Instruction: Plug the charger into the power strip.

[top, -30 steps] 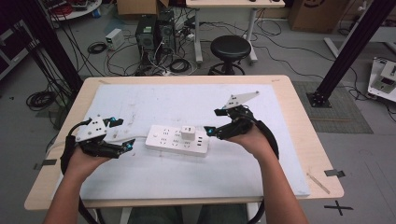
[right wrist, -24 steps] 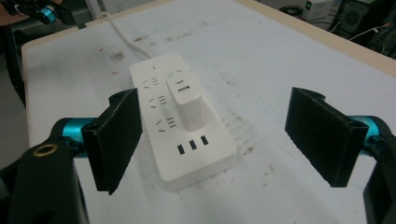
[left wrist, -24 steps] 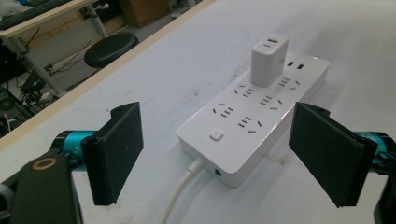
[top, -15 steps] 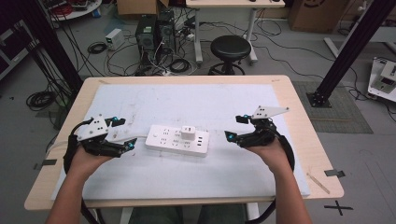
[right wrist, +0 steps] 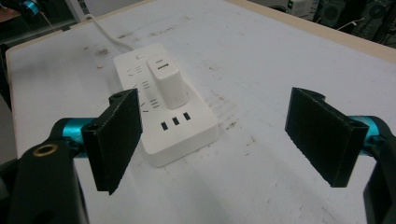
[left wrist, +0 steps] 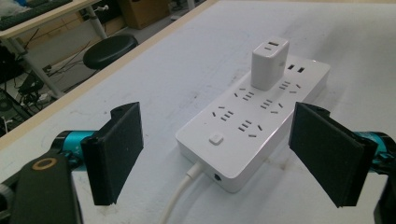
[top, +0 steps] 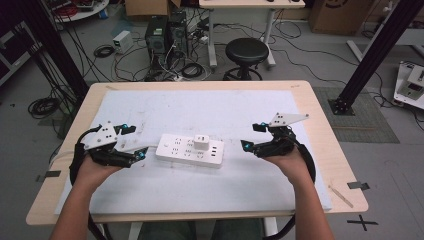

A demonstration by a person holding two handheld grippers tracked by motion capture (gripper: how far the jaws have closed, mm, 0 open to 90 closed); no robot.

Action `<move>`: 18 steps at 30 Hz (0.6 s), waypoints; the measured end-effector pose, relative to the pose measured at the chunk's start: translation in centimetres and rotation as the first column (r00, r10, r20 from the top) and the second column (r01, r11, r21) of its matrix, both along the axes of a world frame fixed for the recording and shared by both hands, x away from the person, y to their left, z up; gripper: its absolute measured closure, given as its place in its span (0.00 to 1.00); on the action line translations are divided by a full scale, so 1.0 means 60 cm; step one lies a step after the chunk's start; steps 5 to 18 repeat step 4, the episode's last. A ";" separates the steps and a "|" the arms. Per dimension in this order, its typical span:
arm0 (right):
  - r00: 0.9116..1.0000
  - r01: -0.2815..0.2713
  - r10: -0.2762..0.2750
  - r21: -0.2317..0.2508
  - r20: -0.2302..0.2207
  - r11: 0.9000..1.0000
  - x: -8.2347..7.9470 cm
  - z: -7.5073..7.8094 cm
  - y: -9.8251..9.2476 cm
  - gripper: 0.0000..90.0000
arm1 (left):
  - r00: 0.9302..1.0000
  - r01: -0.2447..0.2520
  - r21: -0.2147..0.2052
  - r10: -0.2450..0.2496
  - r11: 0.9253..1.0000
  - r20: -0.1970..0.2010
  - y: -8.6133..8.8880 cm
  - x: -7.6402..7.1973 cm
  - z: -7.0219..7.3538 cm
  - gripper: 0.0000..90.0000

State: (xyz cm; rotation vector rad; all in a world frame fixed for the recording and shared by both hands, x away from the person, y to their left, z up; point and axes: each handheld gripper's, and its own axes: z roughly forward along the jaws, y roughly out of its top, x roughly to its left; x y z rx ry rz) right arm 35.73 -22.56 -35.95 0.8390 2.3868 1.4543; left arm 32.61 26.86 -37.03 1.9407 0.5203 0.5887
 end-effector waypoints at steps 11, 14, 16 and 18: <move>1.000 0.003 -0.003 0.003 0.004 1.000 0.001 0.001 0.001 0.21 | 1.000 -0.003 -0.003 0.003 1.000 -0.007 0.001 0.001 -0.001 0.20; 1.000 0.003 -0.003 0.003 0.004 1.000 0.001 0.001 0.001 0.21 | 1.000 -0.003 -0.003 0.003 1.000 -0.007 0.001 0.001 -0.001 0.20; 1.000 0.003 -0.003 0.003 0.004 1.000 0.001 0.001 0.001 0.21 | 1.000 -0.003 -0.003 0.003 1.000 -0.007 0.001 0.001 -0.001 0.20; 1.000 0.003 -0.003 0.003 0.004 1.000 0.001 0.001 0.001 0.21 | 1.000 -0.003 -0.003 0.003 1.000 -0.007 0.001 0.001 -0.001 0.20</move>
